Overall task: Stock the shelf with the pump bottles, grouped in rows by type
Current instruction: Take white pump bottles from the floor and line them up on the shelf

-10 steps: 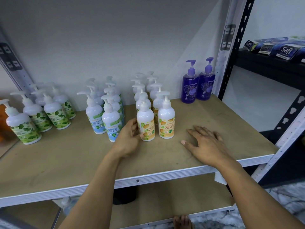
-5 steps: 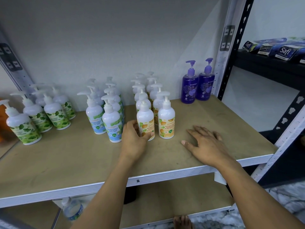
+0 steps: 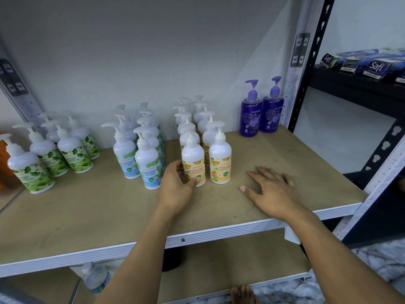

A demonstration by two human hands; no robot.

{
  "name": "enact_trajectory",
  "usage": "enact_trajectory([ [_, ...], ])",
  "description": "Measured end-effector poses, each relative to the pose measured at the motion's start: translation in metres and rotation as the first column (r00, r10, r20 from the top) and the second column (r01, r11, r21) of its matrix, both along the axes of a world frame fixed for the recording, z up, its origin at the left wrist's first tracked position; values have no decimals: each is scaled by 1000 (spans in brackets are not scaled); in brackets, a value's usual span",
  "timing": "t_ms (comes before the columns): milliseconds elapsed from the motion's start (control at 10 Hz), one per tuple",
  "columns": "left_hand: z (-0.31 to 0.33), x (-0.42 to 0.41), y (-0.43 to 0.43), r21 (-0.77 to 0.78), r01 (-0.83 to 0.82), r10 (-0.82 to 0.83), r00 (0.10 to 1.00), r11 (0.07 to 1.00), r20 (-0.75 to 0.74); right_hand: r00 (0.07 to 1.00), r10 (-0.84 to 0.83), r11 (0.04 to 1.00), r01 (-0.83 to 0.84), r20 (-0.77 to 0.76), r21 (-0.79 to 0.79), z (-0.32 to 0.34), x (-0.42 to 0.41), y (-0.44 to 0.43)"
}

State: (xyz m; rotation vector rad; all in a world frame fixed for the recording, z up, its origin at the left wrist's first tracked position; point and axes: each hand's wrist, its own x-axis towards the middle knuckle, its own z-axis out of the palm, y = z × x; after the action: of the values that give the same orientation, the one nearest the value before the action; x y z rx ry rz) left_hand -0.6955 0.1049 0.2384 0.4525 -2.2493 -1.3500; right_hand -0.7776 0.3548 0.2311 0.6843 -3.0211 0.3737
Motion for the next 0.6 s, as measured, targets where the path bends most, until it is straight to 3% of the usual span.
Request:
enact_trajectory([
  [600,-1,2,-2,15,40,-40,998,999,44,1000,2,1000,-2,-2,-4,1,1,1],
])
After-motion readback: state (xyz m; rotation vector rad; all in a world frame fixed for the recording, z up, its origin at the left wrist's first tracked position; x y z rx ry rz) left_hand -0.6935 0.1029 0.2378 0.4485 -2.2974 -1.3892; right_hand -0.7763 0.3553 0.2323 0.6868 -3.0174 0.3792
